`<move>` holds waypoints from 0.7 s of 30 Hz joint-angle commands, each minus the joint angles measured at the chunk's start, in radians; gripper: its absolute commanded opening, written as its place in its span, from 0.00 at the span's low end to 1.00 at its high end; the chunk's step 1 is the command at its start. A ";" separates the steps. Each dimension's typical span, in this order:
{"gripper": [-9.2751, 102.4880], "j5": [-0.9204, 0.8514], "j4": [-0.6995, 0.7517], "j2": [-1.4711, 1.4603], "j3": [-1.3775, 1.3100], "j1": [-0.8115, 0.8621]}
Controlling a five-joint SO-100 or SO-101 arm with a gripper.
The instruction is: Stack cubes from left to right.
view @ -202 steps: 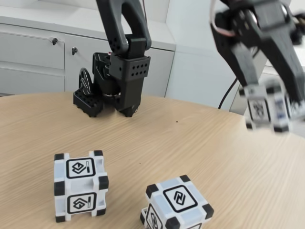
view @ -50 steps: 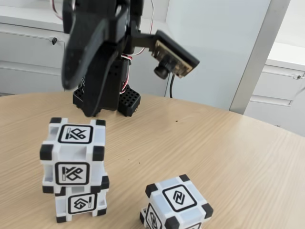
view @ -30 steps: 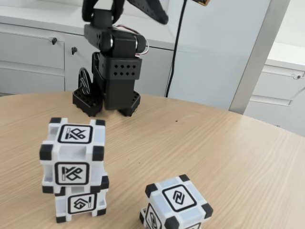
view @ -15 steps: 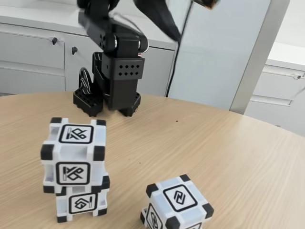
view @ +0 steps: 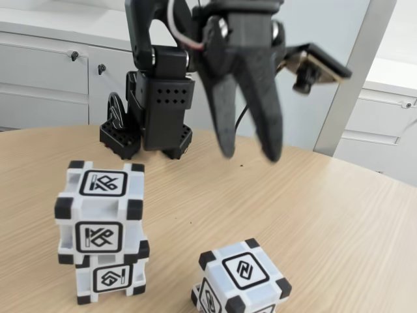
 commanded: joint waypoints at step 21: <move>0.42 -0.207 -0.179 -0.322 -0.100 0.054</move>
